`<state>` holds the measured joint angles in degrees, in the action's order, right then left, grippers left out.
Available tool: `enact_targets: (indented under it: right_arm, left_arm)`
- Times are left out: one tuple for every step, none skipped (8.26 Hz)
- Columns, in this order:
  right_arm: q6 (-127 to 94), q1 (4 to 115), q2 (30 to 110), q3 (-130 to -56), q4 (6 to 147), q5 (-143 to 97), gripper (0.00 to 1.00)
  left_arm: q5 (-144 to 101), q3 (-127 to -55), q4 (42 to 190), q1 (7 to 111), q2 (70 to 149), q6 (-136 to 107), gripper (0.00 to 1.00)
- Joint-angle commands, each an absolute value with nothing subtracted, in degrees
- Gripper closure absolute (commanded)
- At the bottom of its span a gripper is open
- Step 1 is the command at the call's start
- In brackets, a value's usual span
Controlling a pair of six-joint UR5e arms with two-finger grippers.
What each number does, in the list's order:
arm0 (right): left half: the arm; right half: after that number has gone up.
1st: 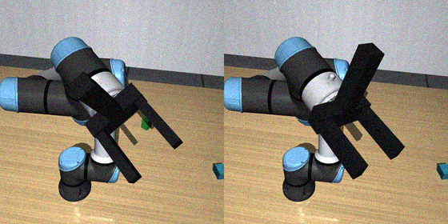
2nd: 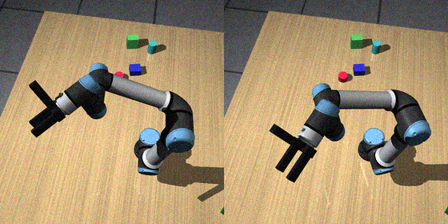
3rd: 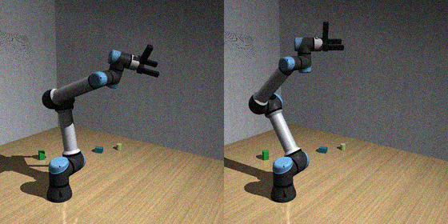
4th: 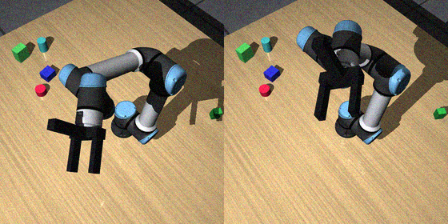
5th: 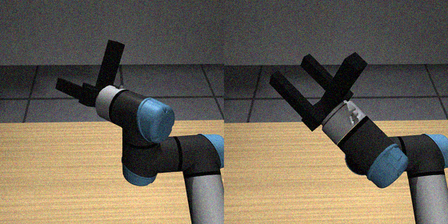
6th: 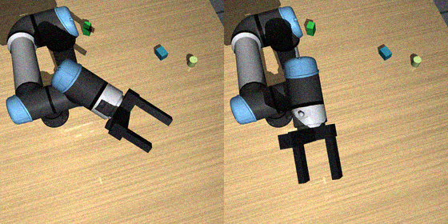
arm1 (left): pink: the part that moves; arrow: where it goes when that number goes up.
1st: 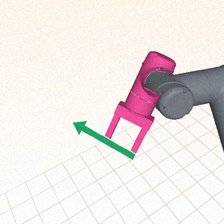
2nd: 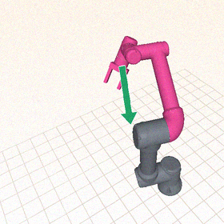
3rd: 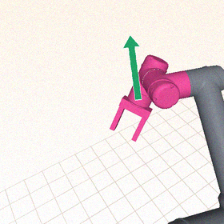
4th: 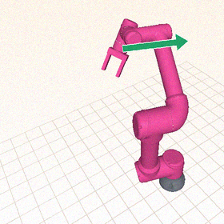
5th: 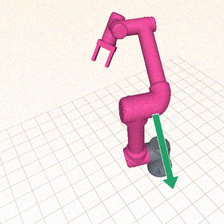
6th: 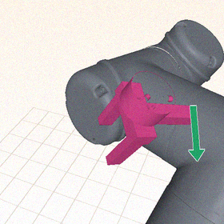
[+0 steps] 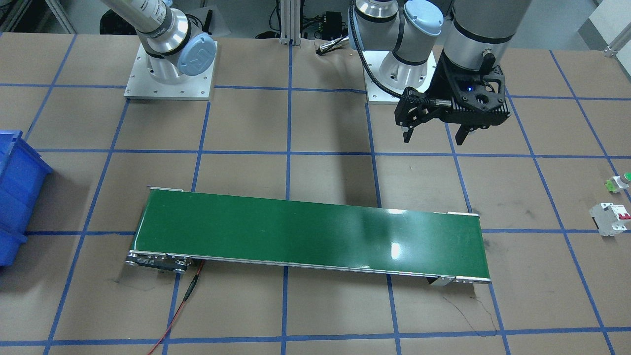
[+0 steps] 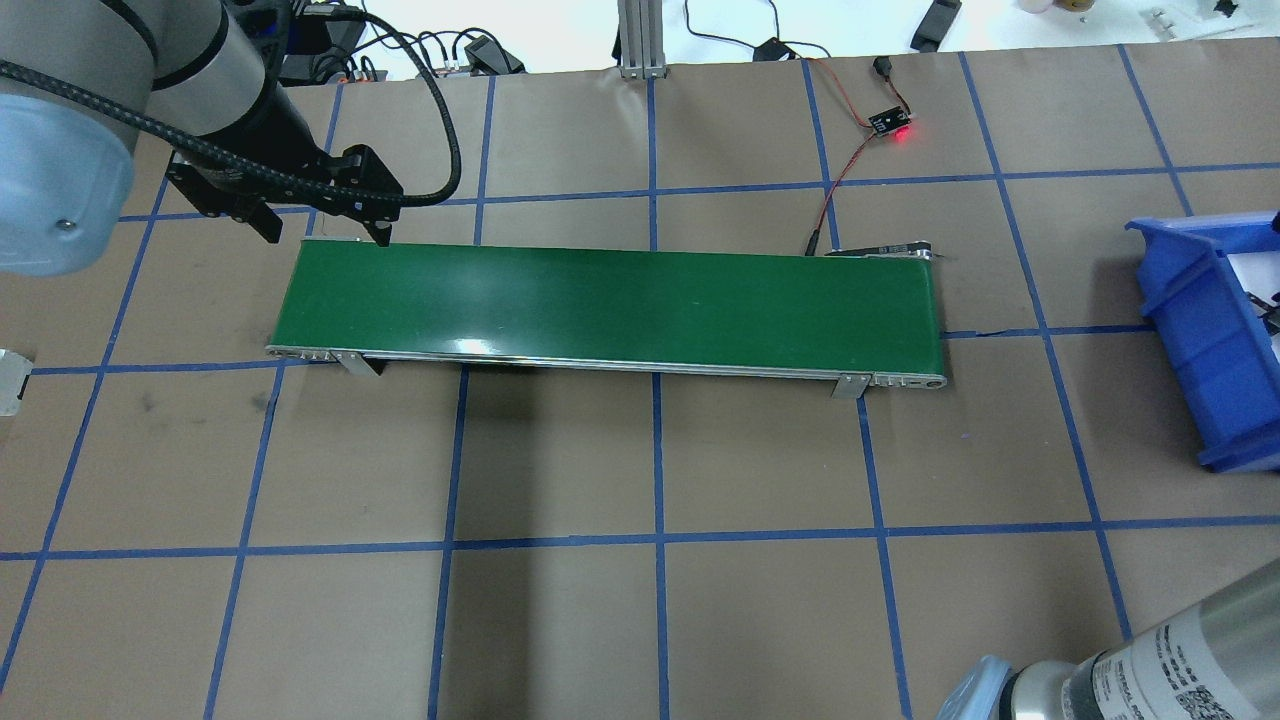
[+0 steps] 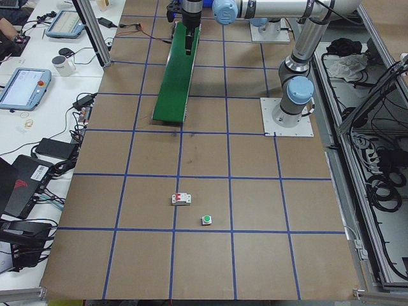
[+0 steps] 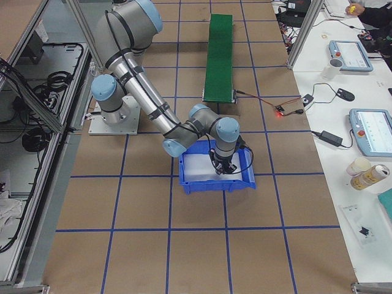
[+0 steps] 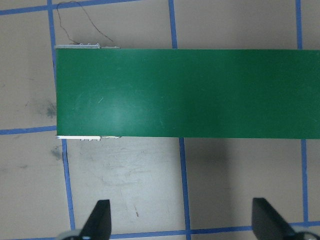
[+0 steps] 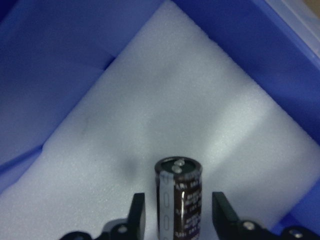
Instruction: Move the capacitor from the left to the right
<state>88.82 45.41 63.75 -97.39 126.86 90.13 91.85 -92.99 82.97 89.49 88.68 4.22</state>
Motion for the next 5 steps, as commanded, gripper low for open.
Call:
enact_targets:
  right_arm:
    - [88.33, 45.96, 69.48, -97.38, 124.47, 89.39, 0.00]
    - [85.98, 46.05, 73.18, -96.77, 120.10, 86.17, 0.00]
    - [81.87, 46.58, 77.22, -96.25, 111.71, 84.74, 0.00]
    - [74.26, 48.67, 81.26, -95.89, 105.18, 85.25, 0.00]
    - [70.44, 52.78, 85.04, -94.84, 101.64, 85.60, 0.00]
  left_arm:
    - [91.85, -92.99, 82.97, 89.47, 88.68, 4.22, 0.00]
    - [91.85, -92.99, 82.97, 89.56, 88.68, 4.22, 0.00]
    - [91.85, -92.99, 82.97, 89.56, 88.68, 4.22, 0.00]
    - [91.85, -92.99, 82.97, 89.47, 88.68, 4.22, 0.00]
    - [91.85, -93.08, 82.97, 89.47, 88.68, 4.22, 0.00]
